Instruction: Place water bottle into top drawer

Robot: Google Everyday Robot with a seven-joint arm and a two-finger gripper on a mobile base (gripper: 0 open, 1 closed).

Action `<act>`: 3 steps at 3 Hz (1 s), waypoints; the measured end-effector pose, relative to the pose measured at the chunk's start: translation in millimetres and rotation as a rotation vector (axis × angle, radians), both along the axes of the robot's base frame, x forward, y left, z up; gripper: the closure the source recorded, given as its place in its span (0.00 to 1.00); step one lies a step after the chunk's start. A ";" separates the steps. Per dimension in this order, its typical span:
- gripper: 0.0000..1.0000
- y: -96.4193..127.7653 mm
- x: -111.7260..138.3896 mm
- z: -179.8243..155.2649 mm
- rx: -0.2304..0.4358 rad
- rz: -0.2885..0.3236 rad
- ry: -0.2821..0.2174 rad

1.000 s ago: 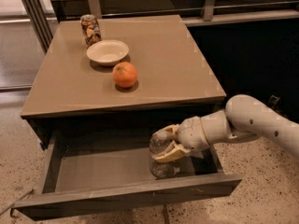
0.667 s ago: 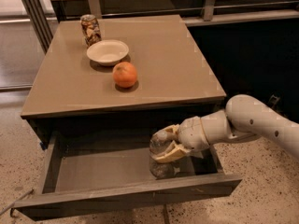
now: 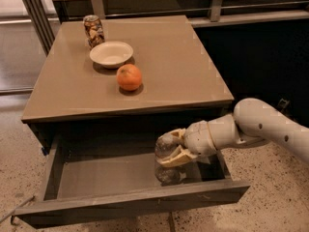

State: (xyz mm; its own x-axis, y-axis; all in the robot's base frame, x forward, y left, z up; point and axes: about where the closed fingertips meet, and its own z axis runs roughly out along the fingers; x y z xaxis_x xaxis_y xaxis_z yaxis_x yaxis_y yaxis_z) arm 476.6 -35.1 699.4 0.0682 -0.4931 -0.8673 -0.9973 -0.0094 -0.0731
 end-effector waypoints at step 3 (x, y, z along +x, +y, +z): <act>0.00 0.1 0.0 0.0 0.000 0.000 0.000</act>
Offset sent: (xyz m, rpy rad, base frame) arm 0.0000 0.0000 0.0000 0.0000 0.0000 0.0000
